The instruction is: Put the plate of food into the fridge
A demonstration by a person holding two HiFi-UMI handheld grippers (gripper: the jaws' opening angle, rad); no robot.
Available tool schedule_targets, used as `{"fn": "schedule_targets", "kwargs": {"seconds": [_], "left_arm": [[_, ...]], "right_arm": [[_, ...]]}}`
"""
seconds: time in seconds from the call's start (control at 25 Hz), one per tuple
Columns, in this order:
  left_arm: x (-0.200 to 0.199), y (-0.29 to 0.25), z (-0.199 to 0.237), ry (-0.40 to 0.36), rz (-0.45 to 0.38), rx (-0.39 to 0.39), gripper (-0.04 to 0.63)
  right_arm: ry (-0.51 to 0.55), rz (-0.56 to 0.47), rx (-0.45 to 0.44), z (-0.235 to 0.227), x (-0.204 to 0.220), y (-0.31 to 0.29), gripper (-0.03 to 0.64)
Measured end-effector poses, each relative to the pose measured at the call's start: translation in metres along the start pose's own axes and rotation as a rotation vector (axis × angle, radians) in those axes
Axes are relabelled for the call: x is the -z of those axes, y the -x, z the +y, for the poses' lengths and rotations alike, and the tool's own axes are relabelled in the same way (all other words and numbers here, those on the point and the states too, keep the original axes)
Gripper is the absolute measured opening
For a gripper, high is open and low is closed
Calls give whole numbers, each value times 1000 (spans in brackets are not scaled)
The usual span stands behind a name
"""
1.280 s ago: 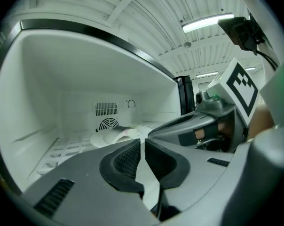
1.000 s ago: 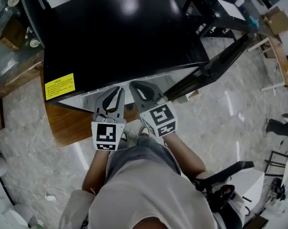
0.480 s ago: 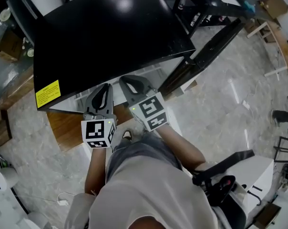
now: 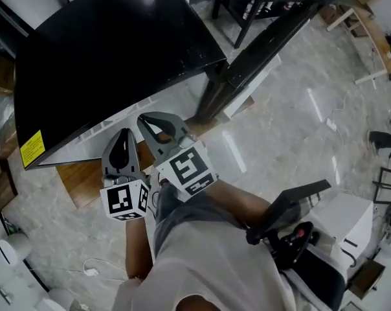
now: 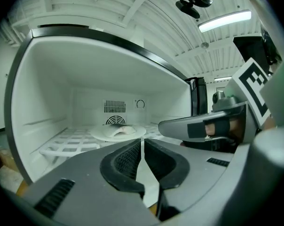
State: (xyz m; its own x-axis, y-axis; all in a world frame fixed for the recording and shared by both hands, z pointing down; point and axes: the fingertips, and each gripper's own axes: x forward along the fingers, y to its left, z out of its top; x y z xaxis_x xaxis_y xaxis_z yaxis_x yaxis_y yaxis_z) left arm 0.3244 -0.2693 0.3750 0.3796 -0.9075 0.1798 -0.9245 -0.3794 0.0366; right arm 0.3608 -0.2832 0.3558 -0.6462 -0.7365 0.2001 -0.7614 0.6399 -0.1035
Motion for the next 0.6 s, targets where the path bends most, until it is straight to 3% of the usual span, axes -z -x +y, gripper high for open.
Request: {"fn": "schedule_targets", "kwargs": {"seconds": [0.32,0.6], "left_arm": [[8,9,-9,38,-27,-55,38],[0,48,-17,59,-49,-69,38]], "right_arm": [[5,0,-5,0,19,17,18],[15,-13,47,21,20,54,18]]}}
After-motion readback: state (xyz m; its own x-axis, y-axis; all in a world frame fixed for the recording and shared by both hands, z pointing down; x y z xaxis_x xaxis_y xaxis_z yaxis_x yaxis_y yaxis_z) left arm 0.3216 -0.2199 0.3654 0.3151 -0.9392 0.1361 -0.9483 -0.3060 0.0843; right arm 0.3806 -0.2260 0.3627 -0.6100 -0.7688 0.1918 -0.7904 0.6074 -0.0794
